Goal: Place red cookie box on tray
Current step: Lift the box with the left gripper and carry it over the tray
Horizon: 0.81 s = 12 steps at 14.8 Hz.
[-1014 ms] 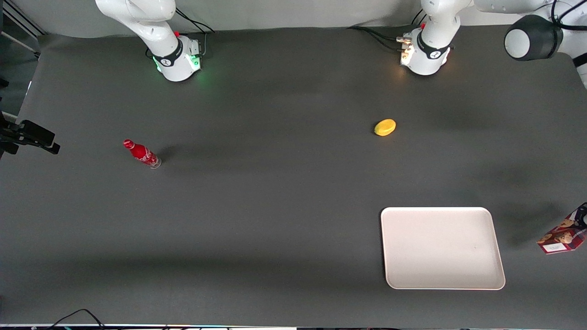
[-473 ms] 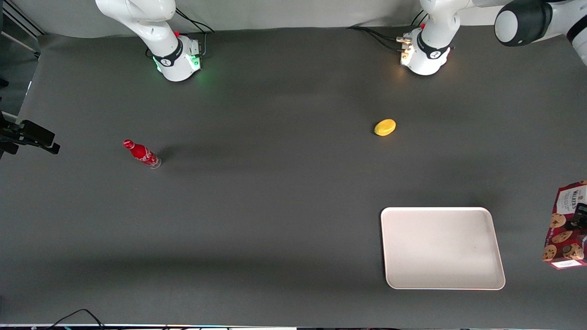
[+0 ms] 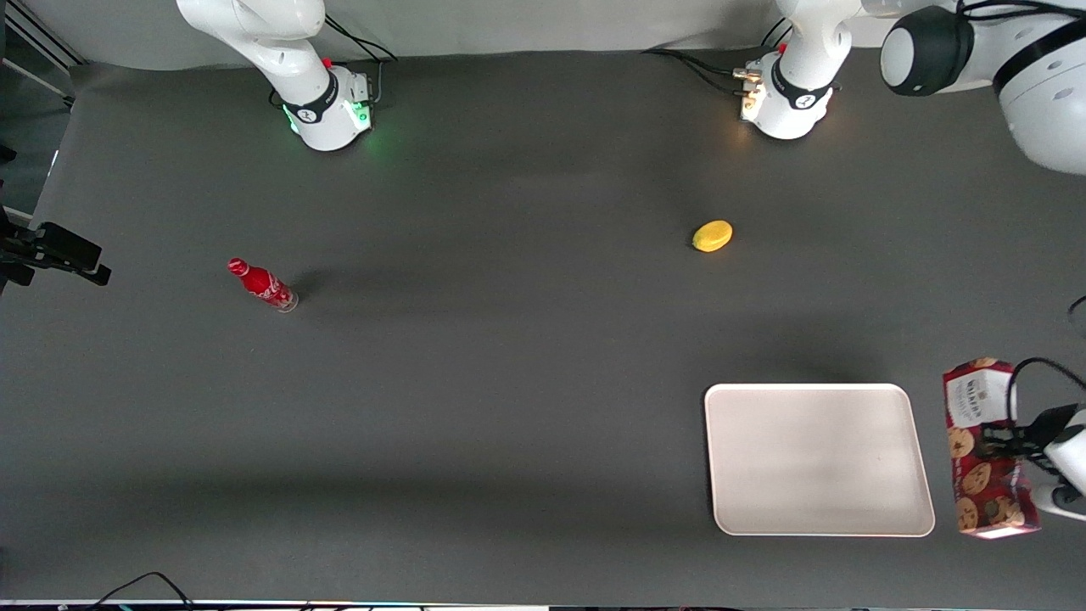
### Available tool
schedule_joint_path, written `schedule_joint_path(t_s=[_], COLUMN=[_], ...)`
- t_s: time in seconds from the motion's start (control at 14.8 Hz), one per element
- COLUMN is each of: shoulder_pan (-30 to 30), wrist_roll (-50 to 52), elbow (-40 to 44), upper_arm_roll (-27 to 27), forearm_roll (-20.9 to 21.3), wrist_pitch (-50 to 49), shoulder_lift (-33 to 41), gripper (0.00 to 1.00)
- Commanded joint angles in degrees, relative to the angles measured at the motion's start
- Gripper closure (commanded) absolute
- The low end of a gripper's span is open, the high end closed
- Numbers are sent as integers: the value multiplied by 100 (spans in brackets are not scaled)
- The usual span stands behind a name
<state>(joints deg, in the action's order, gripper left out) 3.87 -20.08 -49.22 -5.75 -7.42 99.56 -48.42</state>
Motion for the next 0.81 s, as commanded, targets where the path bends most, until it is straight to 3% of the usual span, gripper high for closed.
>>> schedule_joint_path(t_s=[0.0, 0.34, 0.74], shoulder_pan=[-140, -158, -167], wrist_roll=[811, 1296, 1472], elbow=[-175, -193, -255], upper_arm_roll=[-84, -102, -146], forearm_roll=[74, 56, 74], wrist_pitch=[739, 961, 1039], shoulder_lift=[-369, -923, -1064], gripper=[100, 100, 100])
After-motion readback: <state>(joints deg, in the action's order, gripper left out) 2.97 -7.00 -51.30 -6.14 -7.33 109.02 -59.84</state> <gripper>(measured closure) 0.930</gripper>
